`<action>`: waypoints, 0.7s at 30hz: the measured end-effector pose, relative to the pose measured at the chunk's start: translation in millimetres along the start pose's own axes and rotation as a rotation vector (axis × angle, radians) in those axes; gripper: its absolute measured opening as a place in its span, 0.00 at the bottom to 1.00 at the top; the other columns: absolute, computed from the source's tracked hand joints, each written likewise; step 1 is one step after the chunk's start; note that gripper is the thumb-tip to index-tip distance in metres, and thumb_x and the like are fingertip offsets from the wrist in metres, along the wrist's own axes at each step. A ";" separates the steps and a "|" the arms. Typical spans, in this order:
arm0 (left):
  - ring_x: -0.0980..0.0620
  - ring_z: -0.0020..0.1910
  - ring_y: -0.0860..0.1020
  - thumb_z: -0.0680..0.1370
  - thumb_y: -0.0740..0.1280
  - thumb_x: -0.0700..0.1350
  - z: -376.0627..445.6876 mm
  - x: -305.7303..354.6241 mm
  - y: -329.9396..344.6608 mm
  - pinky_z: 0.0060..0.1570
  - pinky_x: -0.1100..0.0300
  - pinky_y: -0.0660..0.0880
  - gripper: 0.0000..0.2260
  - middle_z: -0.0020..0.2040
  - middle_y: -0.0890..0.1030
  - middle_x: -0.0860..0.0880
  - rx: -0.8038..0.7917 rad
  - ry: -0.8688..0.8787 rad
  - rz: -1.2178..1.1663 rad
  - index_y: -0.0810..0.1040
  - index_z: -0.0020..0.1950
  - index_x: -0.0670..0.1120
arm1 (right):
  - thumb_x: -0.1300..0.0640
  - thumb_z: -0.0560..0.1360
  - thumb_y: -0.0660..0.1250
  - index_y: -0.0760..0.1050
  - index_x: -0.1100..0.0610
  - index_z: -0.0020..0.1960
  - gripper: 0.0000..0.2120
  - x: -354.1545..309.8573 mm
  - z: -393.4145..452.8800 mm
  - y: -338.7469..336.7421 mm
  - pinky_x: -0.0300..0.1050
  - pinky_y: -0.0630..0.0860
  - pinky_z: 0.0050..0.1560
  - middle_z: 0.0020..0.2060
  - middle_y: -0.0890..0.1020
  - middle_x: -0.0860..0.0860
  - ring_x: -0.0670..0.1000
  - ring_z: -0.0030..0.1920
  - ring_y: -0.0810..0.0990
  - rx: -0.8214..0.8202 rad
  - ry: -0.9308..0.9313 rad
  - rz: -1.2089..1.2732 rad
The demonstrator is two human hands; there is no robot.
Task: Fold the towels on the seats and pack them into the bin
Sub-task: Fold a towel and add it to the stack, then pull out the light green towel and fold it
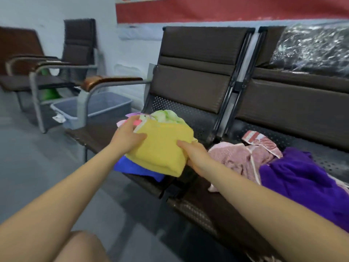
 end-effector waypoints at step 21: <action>0.47 0.64 0.71 0.78 0.60 0.57 55.9 -96.7 64.2 0.61 0.51 0.70 0.16 0.66 0.72 0.51 -0.066 0.022 0.319 0.74 0.64 0.55 | 0.42 0.77 0.63 0.75 0.57 0.64 0.23 -32.7 148.7 57.2 0.47 0.70 0.61 0.62 0.78 0.54 0.54 0.61 0.76 0.069 -0.312 -0.917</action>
Point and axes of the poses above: each hand's wrist, its own z-axis towards the middle knuckle, its own y-axis out of the palm, x = y × z, the point moved 6 cm from there along z, towards the middle knuckle
